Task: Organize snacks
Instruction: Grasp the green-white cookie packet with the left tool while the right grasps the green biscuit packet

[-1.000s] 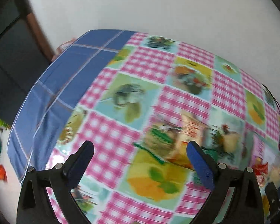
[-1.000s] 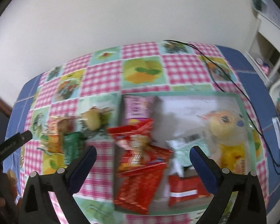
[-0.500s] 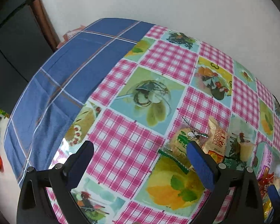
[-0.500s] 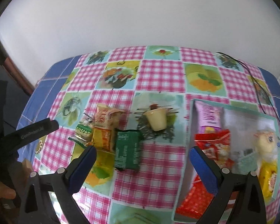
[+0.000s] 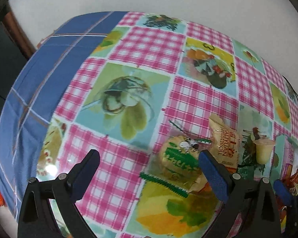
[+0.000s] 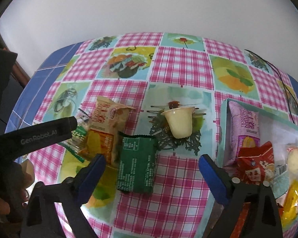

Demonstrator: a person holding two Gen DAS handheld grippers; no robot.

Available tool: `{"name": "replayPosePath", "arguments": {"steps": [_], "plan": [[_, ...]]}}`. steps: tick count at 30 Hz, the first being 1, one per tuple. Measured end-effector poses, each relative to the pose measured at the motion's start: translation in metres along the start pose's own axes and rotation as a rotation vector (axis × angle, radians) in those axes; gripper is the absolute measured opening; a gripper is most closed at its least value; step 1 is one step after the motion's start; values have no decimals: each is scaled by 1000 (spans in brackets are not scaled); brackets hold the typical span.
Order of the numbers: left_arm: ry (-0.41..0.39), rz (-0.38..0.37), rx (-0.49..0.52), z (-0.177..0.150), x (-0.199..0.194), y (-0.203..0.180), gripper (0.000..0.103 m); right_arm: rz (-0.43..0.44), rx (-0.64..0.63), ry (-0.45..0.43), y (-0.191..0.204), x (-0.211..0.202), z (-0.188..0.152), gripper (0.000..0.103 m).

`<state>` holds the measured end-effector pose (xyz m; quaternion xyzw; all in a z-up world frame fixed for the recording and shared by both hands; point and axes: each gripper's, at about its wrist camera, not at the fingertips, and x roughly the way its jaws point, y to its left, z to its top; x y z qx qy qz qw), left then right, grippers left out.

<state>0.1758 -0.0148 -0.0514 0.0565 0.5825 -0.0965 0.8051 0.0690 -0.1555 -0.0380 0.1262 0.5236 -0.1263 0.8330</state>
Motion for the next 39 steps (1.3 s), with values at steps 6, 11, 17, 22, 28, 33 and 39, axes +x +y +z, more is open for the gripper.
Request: {"name": "replayPosePath", "arguments": {"steps": [6, 11, 17, 22, 28, 33, 39], "plan": [[27, -11, 57, -1, 16, -16, 100, -8, -8, 25, 2, 15, -2, 91], [45, 2, 21, 1, 24, -9, 99, -10, -10, 38, 2, 21, -3, 82], [39, -1, -15, 3, 25, 6, 94, 10, -3, 41, 0, 21, -3, 60], [50, -23, 3, 1, 29, 2, 64, 26, 12, 46, -2, 21, -3, 43], [41, -39, 9, -4, 21, -11, 52, 34, 32, 50, -7, 17, -5, 42], [10, -20, -3, -1, 4, -1, 52, 36, 46, 42, -10, 10, -4, 42], [-63, -7, -9, 2, -32, 6, 52, 31, 57, 27, -12, -7, -3, 42]]}}
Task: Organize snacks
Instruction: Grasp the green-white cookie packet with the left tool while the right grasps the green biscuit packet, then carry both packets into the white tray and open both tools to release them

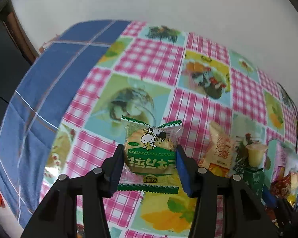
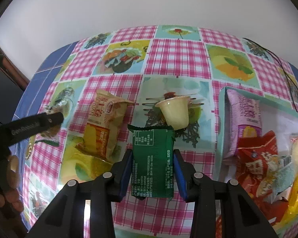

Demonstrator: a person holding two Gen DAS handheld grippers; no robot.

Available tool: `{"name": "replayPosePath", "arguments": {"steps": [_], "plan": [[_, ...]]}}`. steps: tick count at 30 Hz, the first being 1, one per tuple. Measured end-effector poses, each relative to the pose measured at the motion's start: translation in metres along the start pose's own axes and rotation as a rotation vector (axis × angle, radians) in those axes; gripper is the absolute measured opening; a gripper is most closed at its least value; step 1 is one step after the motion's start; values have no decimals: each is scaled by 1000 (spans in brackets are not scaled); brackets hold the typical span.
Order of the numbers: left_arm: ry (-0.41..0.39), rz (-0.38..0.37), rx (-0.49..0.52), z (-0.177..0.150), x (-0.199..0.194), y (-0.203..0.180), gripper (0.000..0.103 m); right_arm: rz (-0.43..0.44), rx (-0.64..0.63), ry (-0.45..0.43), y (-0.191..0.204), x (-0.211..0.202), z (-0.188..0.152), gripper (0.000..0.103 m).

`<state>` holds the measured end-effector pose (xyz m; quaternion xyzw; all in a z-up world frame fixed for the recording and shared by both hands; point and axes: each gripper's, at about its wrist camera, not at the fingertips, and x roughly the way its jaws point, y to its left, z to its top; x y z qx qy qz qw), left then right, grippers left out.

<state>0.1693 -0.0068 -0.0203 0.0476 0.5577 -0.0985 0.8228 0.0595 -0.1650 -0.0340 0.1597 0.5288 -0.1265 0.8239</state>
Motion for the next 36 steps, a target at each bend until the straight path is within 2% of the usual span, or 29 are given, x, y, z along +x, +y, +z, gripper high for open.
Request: {"name": "replayPosePath", "arguments": {"steps": [10, 15, 20, 25, 32, 36], "plan": [[-93, 2, 59, -13, -47, -15, 52, 7, 8, -40, -2, -37, -5, 42], [-100, -19, 93, -22, -58, -31, 52, -4, 25, -74, -13, -61, -10, 42], [-141, -37, 130, -29, -76, -53, 52, -11, 63, -116, -32, -83, -13, 42], [-193, -21, 228, -40, -93, -91, 52, -28, 117, -139, -61, -98, -17, 42], [-210, -48, 378, -64, -105, -152, 52, -110, 246, -129, -124, -107, -27, 42], [-209, -89, 479, -84, -111, -194, 52, -140, 318, -118, -157, -108, -34, 42]]}}
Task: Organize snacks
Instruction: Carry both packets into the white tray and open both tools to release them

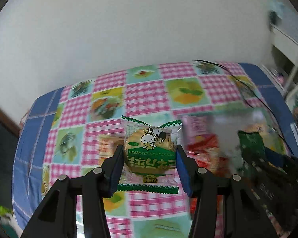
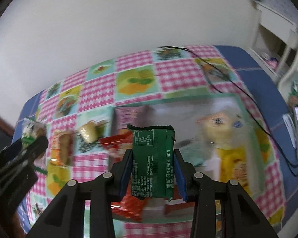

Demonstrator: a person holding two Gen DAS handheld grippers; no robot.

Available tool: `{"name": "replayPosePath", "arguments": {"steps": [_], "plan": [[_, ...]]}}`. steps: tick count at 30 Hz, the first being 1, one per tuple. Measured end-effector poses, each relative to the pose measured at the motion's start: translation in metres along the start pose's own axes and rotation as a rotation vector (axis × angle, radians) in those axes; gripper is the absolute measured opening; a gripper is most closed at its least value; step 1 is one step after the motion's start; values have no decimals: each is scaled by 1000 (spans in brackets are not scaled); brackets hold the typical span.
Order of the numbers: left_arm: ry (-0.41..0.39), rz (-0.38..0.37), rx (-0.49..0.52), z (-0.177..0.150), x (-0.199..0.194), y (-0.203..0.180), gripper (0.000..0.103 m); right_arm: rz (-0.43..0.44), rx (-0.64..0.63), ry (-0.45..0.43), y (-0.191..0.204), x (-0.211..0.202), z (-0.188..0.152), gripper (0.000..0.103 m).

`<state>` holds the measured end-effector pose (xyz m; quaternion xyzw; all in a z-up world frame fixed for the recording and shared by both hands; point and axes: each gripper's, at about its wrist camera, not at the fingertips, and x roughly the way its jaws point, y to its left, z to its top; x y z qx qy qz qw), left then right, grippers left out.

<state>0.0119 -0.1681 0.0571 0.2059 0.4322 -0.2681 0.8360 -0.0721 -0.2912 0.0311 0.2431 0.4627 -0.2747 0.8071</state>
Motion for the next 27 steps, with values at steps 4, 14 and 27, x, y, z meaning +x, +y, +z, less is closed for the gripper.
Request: {"name": "replayPosePath", "arguments": {"steps": [4, 14, 27], "plan": [[3, -32, 91, -3, -2, -43, 52, -15, 72, 2, -32, -1, 2, 42], [28, -55, 193, -11, 3, -96, 52, -28, 157, 6, -76, -3, 4, 43], [89, -46, 225, -18, 22, -109, 53, -11, 141, 63, -76, 16, 0, 43]]}}
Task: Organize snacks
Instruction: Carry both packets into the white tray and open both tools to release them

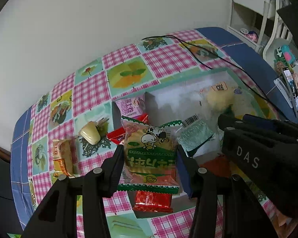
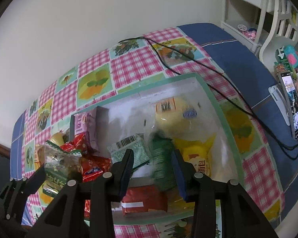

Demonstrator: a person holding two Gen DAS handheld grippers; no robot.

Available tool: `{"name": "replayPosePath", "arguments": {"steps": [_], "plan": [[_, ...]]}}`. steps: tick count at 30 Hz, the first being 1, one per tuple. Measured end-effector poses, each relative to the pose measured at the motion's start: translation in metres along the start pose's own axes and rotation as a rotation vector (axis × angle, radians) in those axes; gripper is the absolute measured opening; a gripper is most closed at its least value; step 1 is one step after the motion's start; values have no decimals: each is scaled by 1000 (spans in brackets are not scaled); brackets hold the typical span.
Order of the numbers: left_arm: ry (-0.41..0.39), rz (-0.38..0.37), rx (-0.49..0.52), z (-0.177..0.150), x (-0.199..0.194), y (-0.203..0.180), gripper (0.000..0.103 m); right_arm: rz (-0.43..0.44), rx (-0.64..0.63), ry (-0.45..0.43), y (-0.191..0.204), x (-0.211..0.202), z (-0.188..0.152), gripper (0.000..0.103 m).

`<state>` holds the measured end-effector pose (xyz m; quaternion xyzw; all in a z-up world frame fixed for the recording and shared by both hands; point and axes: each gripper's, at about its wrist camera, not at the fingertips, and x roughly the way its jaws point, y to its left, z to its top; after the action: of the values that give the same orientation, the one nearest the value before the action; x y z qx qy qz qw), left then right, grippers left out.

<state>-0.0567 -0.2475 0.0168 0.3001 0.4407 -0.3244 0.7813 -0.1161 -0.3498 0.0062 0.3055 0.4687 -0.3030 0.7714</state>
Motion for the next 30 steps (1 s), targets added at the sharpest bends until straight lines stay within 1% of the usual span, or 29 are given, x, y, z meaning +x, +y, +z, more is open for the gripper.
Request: {"name": "replayPosePath", "arguments": {"steps": [6, 8, 9, 16, 20, 24, 28, 30], "plan": [[13, -6, 13, -1, 4, -4, 53, -11, 6, 4, -2, 1, 0, 43], [13, -5, 17, -1, 4, -4, 59, -13, 10, 6, -2, 1, 0, 43], [12, -3, 16, -1, 4, -4, 66, -12, 11, 7, -2, 1, 0, 43], [13, 1, -17, 1, 3, 6, 68, -16, 18, 7, -3, 0, 1, 43], [29, 15, -93, 2, 7, 26, 72, -17, 16, 14, -2, 1, 0, 44], [43, 25, -229, 0, 10, 59, 72, -17, -6, 16, 4, 2, -1, 44], [44, 34, -343, -4, 10, 89, 72, -20, -32, 13, 12, 1, -2, 44], [44, 36, -381, -6, 11, 100, 72, -20, -43, 13, 15, 1, -3, 44]]}}
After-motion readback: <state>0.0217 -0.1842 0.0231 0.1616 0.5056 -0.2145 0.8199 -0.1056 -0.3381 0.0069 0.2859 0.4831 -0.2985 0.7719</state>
